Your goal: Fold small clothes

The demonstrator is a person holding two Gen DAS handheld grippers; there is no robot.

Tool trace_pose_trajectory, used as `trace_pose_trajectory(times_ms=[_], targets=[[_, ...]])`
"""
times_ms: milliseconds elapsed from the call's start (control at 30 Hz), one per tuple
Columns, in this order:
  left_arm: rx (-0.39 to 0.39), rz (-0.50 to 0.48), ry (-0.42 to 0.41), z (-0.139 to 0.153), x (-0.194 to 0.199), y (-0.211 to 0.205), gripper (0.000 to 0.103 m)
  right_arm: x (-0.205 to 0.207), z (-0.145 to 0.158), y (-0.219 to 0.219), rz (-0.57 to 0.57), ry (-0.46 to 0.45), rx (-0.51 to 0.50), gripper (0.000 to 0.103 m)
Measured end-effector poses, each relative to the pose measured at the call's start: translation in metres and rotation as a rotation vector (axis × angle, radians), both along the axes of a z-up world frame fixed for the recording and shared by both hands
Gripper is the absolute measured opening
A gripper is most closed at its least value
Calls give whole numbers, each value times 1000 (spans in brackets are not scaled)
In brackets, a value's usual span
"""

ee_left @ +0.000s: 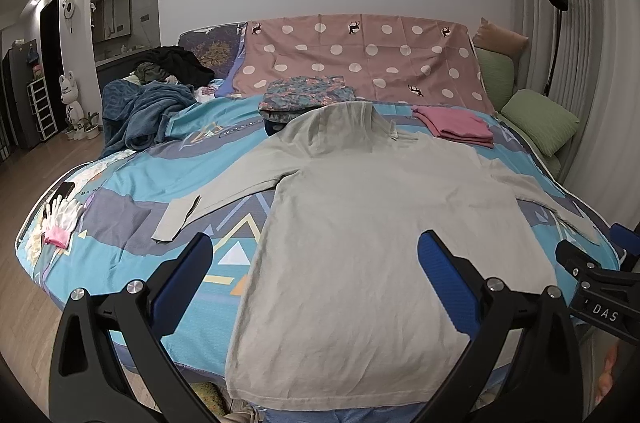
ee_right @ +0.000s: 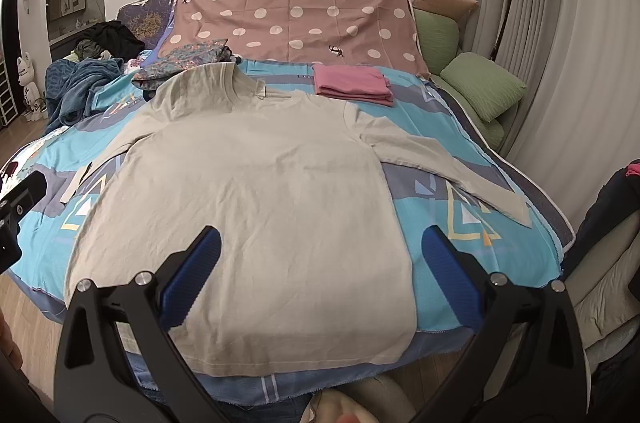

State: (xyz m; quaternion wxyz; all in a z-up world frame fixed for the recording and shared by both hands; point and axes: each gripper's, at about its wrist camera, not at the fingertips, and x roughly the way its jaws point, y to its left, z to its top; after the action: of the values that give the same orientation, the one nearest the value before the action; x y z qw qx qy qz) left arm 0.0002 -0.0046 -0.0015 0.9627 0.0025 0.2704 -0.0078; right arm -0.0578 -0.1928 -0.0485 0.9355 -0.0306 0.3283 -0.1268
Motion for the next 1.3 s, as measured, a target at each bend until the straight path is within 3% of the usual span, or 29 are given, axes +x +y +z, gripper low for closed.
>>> trace_pose_trajectory(times_ms=[833,1100,1300], targets=[[0,2,5,-1,5,-4,102,4,-6,-7,-9,11,3,101],[62,-38,47,-7,33,-35,102,25,-13,-40,-65,41,44,101],[115,-145,94,-11,71,-86,102,44,-13,-106,-184,62,100,101]])
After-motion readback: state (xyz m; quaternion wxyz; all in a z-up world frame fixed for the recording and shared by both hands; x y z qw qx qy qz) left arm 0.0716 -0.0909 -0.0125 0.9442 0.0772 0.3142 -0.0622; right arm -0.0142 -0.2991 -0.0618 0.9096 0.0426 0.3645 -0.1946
